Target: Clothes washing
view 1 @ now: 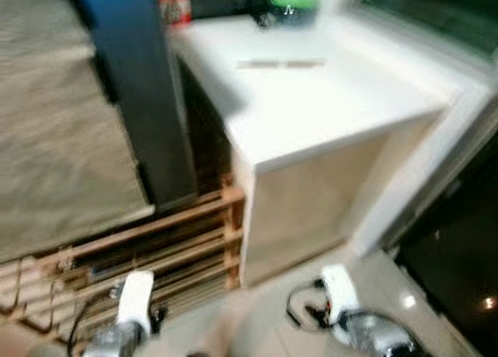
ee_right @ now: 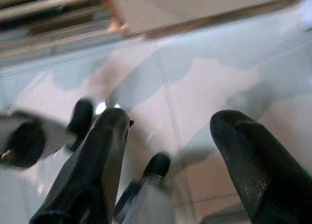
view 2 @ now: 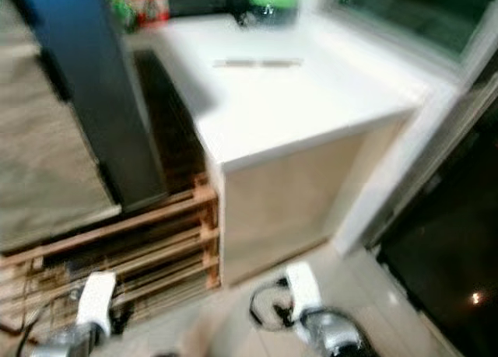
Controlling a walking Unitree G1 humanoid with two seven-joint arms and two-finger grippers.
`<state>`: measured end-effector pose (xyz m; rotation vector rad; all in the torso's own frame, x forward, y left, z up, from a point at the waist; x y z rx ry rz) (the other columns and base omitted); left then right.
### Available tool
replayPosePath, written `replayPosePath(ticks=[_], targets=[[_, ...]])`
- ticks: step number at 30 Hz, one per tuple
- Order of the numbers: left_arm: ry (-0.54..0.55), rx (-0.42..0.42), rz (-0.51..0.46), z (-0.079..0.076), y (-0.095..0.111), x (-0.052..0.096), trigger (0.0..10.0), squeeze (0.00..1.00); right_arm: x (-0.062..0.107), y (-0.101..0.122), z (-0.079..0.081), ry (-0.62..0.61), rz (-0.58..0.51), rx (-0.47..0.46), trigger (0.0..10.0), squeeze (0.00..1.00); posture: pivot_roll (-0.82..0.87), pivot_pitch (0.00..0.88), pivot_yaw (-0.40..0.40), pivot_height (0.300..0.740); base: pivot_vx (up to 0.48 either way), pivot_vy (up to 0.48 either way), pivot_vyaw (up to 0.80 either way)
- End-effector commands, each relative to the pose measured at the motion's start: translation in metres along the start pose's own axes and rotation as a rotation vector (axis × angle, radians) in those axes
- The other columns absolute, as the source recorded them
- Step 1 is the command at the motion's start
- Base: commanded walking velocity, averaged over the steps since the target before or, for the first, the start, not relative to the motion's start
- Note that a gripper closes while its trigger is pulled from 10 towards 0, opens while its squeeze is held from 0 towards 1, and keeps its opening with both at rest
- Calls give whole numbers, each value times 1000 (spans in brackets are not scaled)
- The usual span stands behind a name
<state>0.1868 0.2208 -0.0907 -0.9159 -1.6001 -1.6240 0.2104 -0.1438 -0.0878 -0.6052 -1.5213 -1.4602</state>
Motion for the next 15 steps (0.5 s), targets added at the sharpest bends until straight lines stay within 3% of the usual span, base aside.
replayPosePath(ticks=[1, 6, 13, 15], targets=[[-53, -53, 5, -18, -5, -3, 10000, 0, 2, -6, -11, -48, 5, -46, 10000, 0, 52, 0, -22, 740, 0, 0, 800], [-11, -94, -44, -18, -1, -4, 10000, 0, 0, -18, -9, -62, 23, -126, 10000, 0, 41, 0, 1, 740, 0, 0, 800], [-5, -46, -109, -18, 10, -6, 10000, 0, -3, -21, -1, -46, 34, -123, 10000, 0, 30, 0, 18, 740, 0, 0, 800], [-23, -70, -127, -23, 13, -6, 10000, 0, -4, -20, -1, -47, 33, -121, 10000, 0, 29, 0, 20, 740, 0, 0, 800]])
Point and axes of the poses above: a point about 5 cm out from each wrist's last joint towards the gripper, its own x axis pointing back from the gripper into the wrist, its own y axis along the axis of the wrist's last joint, z = x × y, the point moved 2 cm from there along -x, pointing out of the wrist towards the gripper, and after that the axes turned 1 degree about x, right-handed, at the moved point
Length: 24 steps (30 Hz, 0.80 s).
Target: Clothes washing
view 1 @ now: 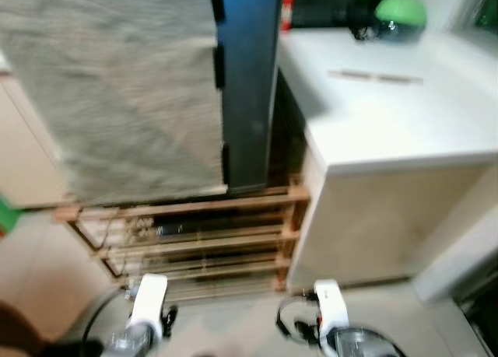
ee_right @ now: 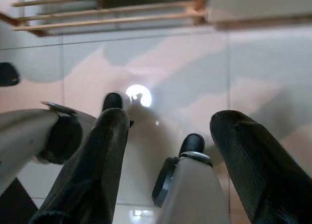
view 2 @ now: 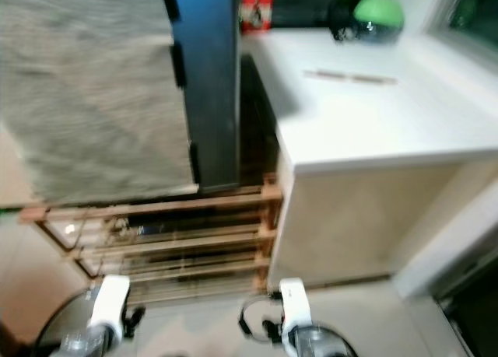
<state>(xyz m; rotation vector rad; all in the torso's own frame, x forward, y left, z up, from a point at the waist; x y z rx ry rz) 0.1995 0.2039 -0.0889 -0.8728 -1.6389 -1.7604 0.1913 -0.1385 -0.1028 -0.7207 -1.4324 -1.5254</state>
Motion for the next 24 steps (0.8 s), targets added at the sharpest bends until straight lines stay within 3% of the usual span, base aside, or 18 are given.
replayPosePath(ticks=[1, 6, 10, 24], targets=[[-24, -15, -26, -9, 2, -1, 10000, 0, 2, 5, -9, -30, -14, 0, 10000, 0, 28, 0, 21, 740, 0, 0, 800], [22, 28, -24, -7, 2, -3, 10000, 0, 2, 6, -14, -69, -12, -44, 10000, 0, 23, 0, 20, 740, 0, 0, 160], [41, 25, -32, -7, 5, -4, 10000, 0, 1, 8, -11, -41, -22, 18, 10000, 0, 25, 0, 13, 740, 0, 0, 0], [41, 21, -35, -7, 7, -4, 10000, 0, 1, 8, -11, -47, -17, 13, 10000, 0, 25, 0, 13, 740, 0, 0, 0]])
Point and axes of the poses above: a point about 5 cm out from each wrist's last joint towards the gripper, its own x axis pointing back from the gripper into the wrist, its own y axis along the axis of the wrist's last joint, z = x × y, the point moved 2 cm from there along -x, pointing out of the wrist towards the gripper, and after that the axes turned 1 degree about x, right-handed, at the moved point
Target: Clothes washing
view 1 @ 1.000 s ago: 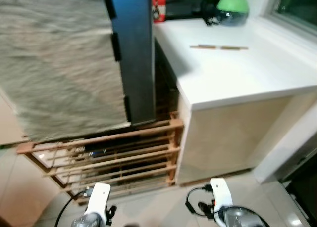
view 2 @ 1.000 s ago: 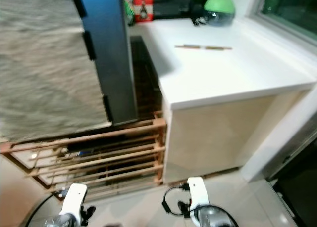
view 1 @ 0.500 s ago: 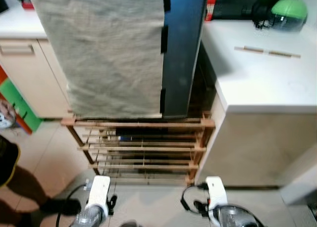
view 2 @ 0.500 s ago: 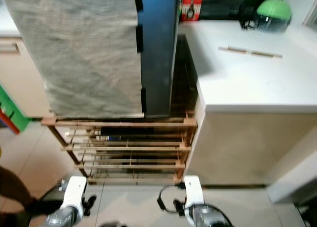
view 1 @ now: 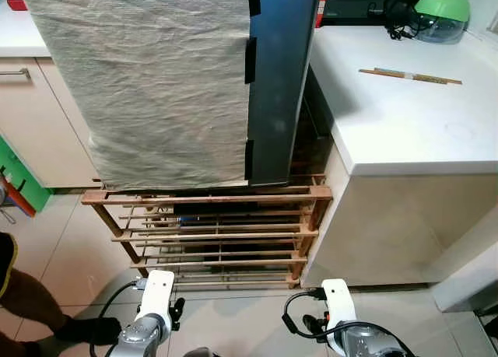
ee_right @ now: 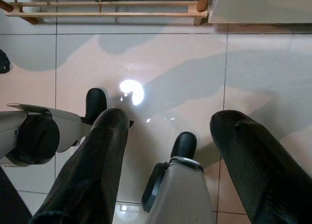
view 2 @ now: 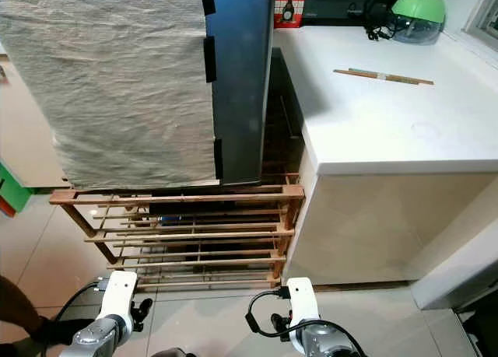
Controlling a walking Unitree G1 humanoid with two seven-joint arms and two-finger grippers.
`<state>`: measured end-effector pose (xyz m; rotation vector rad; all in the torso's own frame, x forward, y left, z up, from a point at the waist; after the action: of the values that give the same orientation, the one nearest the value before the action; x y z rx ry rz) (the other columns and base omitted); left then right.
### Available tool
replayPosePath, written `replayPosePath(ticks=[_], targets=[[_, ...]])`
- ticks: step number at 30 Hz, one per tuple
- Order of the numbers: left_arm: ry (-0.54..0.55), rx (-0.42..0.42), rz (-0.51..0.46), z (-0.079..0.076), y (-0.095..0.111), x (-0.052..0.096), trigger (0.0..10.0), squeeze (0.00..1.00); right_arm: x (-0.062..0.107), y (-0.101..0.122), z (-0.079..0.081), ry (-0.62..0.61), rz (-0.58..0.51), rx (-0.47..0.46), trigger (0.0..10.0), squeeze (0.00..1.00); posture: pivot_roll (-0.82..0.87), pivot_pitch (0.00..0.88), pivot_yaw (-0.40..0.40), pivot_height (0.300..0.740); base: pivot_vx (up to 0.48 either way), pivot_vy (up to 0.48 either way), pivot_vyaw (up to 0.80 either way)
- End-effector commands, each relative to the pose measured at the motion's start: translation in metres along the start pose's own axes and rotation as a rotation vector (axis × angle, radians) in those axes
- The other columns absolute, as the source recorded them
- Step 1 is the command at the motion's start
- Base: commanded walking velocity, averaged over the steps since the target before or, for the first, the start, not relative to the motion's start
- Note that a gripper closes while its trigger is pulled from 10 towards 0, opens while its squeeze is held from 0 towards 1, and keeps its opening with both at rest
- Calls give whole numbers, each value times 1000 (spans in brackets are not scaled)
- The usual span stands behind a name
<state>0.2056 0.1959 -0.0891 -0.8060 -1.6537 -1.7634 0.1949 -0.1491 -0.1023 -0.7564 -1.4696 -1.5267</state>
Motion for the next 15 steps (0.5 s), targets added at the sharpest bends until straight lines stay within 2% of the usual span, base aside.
replayPosePath(ticks=[1, 15], targets=[[5, -2, -6, 1, 1, 0, 10000, 0, 0, 5, 0, -1, -8, 15, 10000, 0, 25, 0, 13, 740, 0, 0, 0], [5, -2, -6, 1, 1, 0, 10000, 0, 0, 5, 0, -1, -8, 15, 10000, 0, 25, 0, 13, 740, 0, 0, 0]])
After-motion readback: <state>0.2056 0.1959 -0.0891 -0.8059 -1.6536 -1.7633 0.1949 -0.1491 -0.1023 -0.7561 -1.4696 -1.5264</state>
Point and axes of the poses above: a point about 5 cm out from each wrist's last joint towards the gripper, its own x axis pointing back from the gripper into the wrist, its own y axis along the axis of the wrist's last joint, z = x × y, the point moved 2 cm from there along -x, pointing out of the wrist towards the gripper, and after that the axes turned 1 degree about x, right-handed, at the moved point
